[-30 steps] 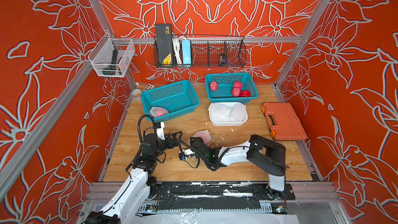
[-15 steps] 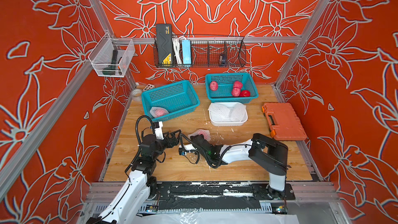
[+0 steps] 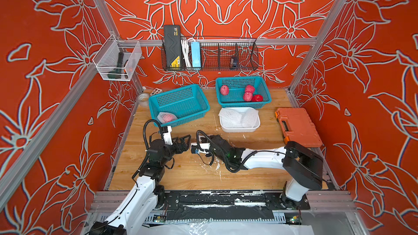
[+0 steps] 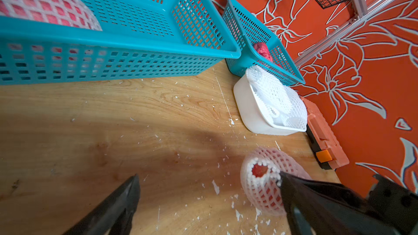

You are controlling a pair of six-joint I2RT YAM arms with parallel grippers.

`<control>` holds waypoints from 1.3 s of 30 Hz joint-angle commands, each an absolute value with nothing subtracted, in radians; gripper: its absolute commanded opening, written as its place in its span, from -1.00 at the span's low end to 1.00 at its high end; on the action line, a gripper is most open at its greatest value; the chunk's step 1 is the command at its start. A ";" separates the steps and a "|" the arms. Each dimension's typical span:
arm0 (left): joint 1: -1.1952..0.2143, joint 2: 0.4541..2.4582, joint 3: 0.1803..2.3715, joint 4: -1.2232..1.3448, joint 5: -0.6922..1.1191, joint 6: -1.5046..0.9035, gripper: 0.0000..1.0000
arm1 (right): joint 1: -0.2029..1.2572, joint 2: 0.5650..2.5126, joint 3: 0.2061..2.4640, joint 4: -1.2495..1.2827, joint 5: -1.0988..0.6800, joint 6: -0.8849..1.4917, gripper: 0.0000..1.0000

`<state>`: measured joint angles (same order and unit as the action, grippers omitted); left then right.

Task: Remove foam nets from apples
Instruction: Remove the foam net from the apple.

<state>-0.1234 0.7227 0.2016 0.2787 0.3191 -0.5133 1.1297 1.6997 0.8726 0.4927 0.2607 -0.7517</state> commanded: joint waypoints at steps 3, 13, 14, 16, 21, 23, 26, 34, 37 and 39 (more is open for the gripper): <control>-0.117 0.763 0.230 0.367 0.359 -0.529 0.90 | 1.074 1.610 0.792 0.529 0.130 -0.502 -1.00; -0.209 0.896 0.300 0.416 0.358 -0.450 0.94 | 0.930 1.565 0.630 0.816 -0.168 -0.143 -1.00; -0.228 0.906 0.302 0.427 0.345 -0.445 0.94 | 0.918 1.566 0.620 0.856 -0.192 -0.119 -1.00; -0.256 0.928 0.308 0.450 0.334 -0.438 0.94 | 0.882 1.578 0.605 0.941 -0.245 -0.048 -1.00; -0.281 0.980 0.318 0.491 0.317 -0.418 0.93 | 0.843 1.622 0.587 1.107 -0.323 0.018 -1.00; -0.285 1.011 0.308 0.517 0.306 -0.416 0.93 | 0.818 1.694 0.574 1.241 -0.326 0.085 -1.00; -0.290 1.036 0.304 0.538 0.290 -0.410 0.93 | 0.804 1.830 0.583 1.407 -0.349 0.124 -1.00; -0.295 1.047 0.310 0.516 0.263 -0.370 0.93 | 0.811 1.881 0.583 1.410 -0.294 0.107 -1.00; -0.295 1.048 0.303 0.530 0.262 -0.369 0.92 | 0.810 1.870 0.560 1.410 -0.277 0.100 -0.68; -0.296 1.053 0.304 0.527 0.265 -0.365 0.92 | 0.810 1.854 0.539 1.410 -0.266 0.102 -0.39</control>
<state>-0.2893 1.0496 0.2955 0.4934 0.2718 -0.3862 0.8078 1.8881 0.5701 1.3579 -0.2893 0.0975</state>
